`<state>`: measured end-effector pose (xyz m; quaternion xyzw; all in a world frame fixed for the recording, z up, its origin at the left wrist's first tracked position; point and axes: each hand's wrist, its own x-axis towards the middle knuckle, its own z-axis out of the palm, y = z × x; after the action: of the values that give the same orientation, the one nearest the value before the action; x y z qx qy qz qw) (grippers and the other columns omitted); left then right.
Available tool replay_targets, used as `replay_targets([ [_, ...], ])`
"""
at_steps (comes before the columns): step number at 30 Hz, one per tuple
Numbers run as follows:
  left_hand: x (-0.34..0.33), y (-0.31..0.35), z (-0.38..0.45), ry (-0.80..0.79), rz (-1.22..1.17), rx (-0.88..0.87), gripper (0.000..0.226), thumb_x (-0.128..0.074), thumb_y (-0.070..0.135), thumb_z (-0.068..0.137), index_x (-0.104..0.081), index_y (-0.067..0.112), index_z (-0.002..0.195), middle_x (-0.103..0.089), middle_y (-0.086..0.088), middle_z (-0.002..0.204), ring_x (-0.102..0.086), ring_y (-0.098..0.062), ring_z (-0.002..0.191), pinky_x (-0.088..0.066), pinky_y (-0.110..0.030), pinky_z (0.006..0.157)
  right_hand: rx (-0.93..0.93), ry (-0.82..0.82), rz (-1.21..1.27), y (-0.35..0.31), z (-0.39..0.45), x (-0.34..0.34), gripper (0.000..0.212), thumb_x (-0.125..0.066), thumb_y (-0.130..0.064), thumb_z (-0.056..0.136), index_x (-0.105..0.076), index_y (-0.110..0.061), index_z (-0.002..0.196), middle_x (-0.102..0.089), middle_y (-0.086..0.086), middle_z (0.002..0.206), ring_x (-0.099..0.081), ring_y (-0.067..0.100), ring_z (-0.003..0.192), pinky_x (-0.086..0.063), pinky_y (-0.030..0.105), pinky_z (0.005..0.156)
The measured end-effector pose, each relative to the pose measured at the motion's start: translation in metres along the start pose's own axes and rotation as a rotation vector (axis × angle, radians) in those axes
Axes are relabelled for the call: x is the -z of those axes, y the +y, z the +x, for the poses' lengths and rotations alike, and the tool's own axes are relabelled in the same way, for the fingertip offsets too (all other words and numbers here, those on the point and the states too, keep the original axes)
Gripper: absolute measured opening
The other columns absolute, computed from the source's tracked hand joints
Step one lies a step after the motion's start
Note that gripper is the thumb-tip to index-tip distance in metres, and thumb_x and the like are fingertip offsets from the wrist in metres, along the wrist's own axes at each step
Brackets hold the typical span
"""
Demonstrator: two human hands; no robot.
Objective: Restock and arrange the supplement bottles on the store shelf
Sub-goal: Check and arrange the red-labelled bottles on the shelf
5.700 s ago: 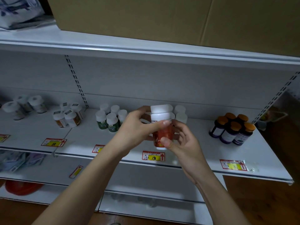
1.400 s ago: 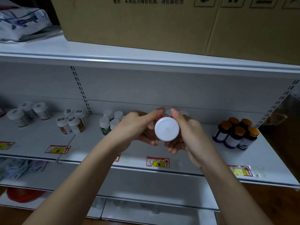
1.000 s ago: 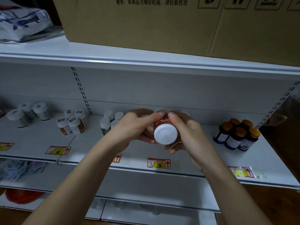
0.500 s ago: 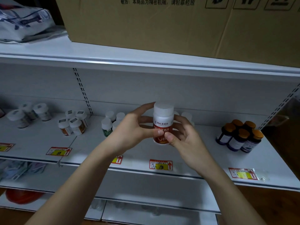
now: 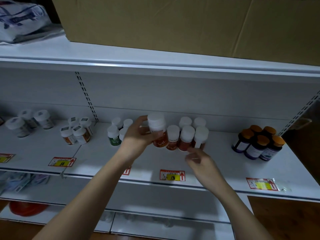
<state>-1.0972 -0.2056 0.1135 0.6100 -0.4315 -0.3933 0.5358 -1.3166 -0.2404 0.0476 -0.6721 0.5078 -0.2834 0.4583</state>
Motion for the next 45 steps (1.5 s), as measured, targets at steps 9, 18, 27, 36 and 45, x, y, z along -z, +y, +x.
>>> replay_targets([
  [9,0.005,-0.017,0.066,0.011,0.133,0.001,0.051,-0.074,0.004,0.086,-0.049,0.021,0.127,-0.067,-0.004,0.106,-0.065,-0.017,0.102,-0.05,-0.018,0.076,-0.125,0.243,-0.451,0.07,0.037,0.018,0.047,-0.054,-0.029,0.099,-0.048,-0.007,0.141,-0.05,0.011,0.143,-0.041,0.029,0.133,-0.034,0.034,0.107],
  [18,-0.021,-0.046,0.127,-0.009,0.142,0.136,0.061,-0.081,0.01,0.081,-0.044,0.013,0.129,-0.051,-0.002,0.134,-0.056,-0.025,0.121,-0.056,-0.047,0.094,-0.128,0.155,-0.837,0.102,0.057,0.014,0.063,-0.034,-0.049,0.101,-0.028,-0.015,0.154,-0.023,0.007,0.163,-0.015,0.027,0.151,-0.009,0.045,0.123],
  [27,-0.036,-0.061,0.134,-0.186,-0.002,0.303,0.055,-0.068,-0.004,0.086,-0.049,0.028,0.126,-0.06,0.001,0.118,-0.061,-0.021,0.106,-0.053,-0.033,0.078,-0.112,0.197,-0.83,0.108,0.06,0.013,0.062,-0.034,-0.049,0.099,-0.032,-0.016,0.152,-0.028,0.006,0.161,-0.018,0.027,0.15,-0.011,0.046,0.123],
  [36,-0.049,-0.053,0.135,-0.205,-0.111,0.414,0.031,-0.059,0.026,0.098,-0.056,0.021,0.129,-0.061,-0.004,0.125,-0.061,-0.022,0.107,-0.053,-0.033,0.081,-0.113,0.204,-0.84,0.11,0.061,0.012,0.063,-0.034,-0.049,0.1,-0.031,-0.015,0.153,-0.027,0.007,0.161,-0.018,0.027,0.15,-0.01,0.046,0.123],
  [45,-0.057,-0.052,0.142,-0.152,0.139,0.343,0.028,-0.06,0.031,0.098,-0.057,0.022,0.124,-0.061,-0.002,0.124,-0.059,-0.017,0.106,-0.053,-0.037,0.091,-0.113,0.202,-0.838,0.109,0.062,0.013,0.062,-0.037,-0.048,0.1,-0.031,-0.016,0.153,-0.028,0.007,0.161,-0.019,0.028,0.15,-0.011,0.046,0.123],
])
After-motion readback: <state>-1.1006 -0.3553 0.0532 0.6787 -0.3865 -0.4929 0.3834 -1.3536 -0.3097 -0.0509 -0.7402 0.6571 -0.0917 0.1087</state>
